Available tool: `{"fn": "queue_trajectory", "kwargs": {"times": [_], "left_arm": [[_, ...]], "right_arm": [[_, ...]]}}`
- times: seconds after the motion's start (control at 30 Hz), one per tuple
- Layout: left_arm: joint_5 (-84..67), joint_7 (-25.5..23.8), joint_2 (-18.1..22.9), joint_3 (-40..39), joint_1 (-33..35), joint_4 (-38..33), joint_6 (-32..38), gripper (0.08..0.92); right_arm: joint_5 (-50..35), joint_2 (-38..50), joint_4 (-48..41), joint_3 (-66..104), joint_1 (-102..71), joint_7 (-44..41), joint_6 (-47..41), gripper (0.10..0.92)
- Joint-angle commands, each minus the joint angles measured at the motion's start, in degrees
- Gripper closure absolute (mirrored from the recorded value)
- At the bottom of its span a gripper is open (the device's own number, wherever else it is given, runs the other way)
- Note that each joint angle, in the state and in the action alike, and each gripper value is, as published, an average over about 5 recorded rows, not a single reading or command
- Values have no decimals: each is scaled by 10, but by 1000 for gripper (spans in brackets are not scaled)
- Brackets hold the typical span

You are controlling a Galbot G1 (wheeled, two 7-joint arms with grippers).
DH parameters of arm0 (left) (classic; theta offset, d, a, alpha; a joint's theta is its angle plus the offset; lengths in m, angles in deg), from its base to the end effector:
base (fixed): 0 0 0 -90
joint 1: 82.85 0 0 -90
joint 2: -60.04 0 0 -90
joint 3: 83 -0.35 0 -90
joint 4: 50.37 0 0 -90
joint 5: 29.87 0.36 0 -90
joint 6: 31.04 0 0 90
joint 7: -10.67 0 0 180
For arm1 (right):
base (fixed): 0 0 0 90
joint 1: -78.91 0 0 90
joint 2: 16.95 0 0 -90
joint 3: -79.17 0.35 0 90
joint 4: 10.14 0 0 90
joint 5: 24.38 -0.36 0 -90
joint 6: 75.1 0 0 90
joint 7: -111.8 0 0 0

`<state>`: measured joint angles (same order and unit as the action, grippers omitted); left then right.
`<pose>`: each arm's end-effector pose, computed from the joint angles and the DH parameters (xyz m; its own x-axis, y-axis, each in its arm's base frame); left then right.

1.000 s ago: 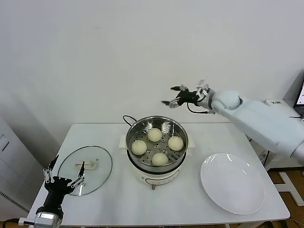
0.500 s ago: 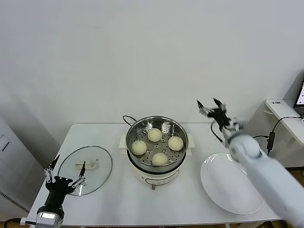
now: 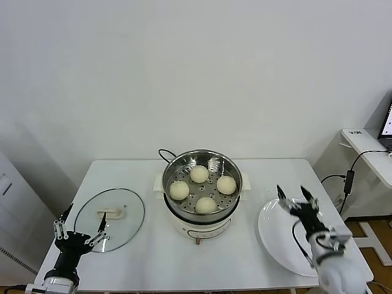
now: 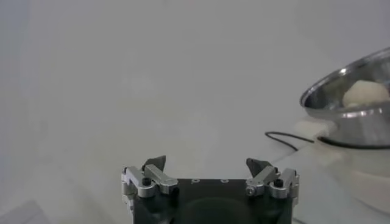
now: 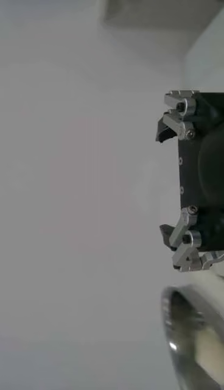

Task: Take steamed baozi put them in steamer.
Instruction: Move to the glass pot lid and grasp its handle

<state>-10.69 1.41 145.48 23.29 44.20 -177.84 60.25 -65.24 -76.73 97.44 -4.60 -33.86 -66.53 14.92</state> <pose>0.1440 0.0903 -0.2644 -0.9992 -0.0263 0.0290 -0.0065 0.8423 0.5390 0.2411 -0.1536 -0.3070 -0.9960 -0.0339 0.0831 -0.0185 0.9835 0.1799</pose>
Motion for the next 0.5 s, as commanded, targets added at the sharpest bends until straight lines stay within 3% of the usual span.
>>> {"fn": "queue_trajectory", "kwargs": {"times": [0.03,0.2,0.33,0.5], "left_arm": [[135,18,-35,13,-5,68,142,177],[363,82,-75,16,-25,155,273,177],[491,132,-82,5,-51,206,290,177],[570,149,-80,-7,-88,264,281,177]], "right_arm": [[58,-111,113,123,-202,-21,-22,203],[60,-127,110,121,-213,-33,-17,203],[66,-129,110,123,-216,-38,-13,203],[84,-130,115,129,-224,-50,0,203]]}}
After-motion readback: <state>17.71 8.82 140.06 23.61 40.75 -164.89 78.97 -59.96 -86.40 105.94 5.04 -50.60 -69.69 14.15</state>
